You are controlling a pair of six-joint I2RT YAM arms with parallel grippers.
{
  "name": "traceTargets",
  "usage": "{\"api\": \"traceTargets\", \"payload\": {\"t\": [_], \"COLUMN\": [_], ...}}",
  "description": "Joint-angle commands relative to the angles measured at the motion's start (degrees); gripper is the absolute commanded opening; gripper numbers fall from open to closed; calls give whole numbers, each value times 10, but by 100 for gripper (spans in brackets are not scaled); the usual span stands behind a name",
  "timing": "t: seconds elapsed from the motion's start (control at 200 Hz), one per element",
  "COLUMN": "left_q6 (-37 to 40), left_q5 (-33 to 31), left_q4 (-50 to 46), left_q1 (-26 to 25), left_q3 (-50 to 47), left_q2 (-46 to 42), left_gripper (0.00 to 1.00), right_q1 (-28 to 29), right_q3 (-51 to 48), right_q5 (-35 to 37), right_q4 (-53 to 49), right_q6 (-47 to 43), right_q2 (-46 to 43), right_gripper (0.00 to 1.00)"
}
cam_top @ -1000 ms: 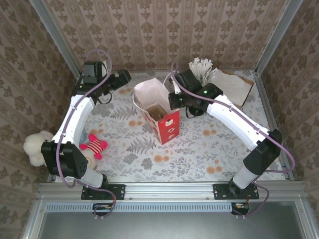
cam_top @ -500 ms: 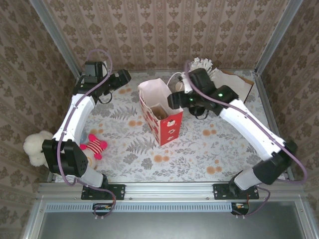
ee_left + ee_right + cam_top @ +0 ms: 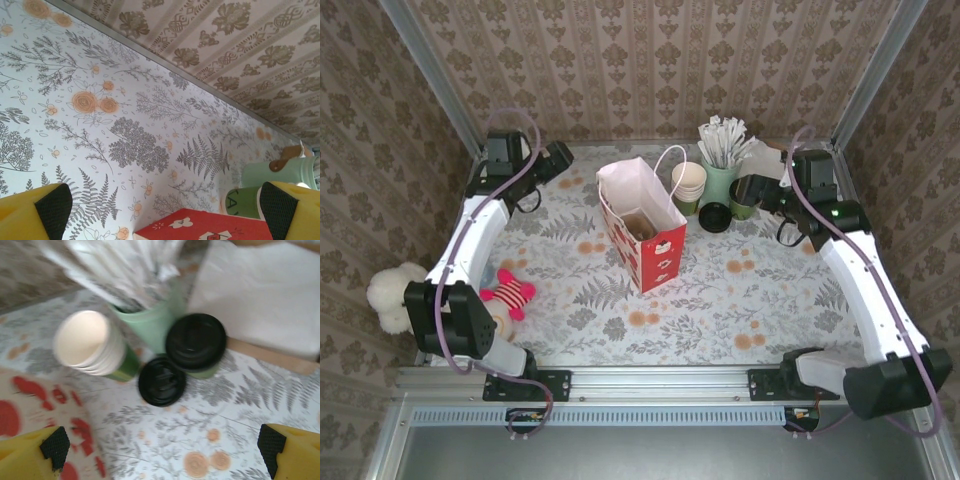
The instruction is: Pack the takeout coffee
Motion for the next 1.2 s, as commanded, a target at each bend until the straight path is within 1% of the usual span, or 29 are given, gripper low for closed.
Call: {"api": "traceTargets", "payload": {"t": [0.0, 0.085, 0.095, 0.235, 0.355, 0.42, 0.59, 0.76, 0.995, 1.105, 1.195], "left_q6": [-18, -18, -18, -19, -17, -17, -21, -22, -23, -23, -23], "left_q5": [-13, -9, -9, -5, -5, -9, -15, -13, -11, -10, -11], "left_q4": [26, 24, 24, 21, 10, 6, 6, 8, 7, 5, 5], "left_q1": [9, 13, 13, 21, 27, 30, 33, 34, 34, 34, 34], "left_q3": [-9, -10, -10, -12, -13, -17, -29, -28, -29, -31, -33], "left_q2": [-18, -13, -13, -11, -12, -16, -23, -19, -18, -19, -19], "left_gripper": [100, 100, 100, 100, 100, 100, 100, 100, 100, 100, 100], "right_q1": [-23, -25, -25, -40, -43, -43, -44, -43, -44, -44, -47], "right_q3": [-10, -8, -8, 20, 74, 90, 94, 101, 105, 97, 85], "right_q5": [-11, 16, 17, 16, -4, -9, -55, -64, -59, -68, -68], "right_q4": [33, 55, 59, 107, 94, 87, 102, 102, 102, 107, 116], "right_q6": [17, 25, 26, 11, -32, -45, -56, -61, -58, -61, -61], "right_q2": [48, 89, 104, 191, 268, 293, 317, 337, 352, 346, 335], "right_gripper": [100, 100, 100, 100, 100, 100, 100, 100, 100, 96, 91]}}
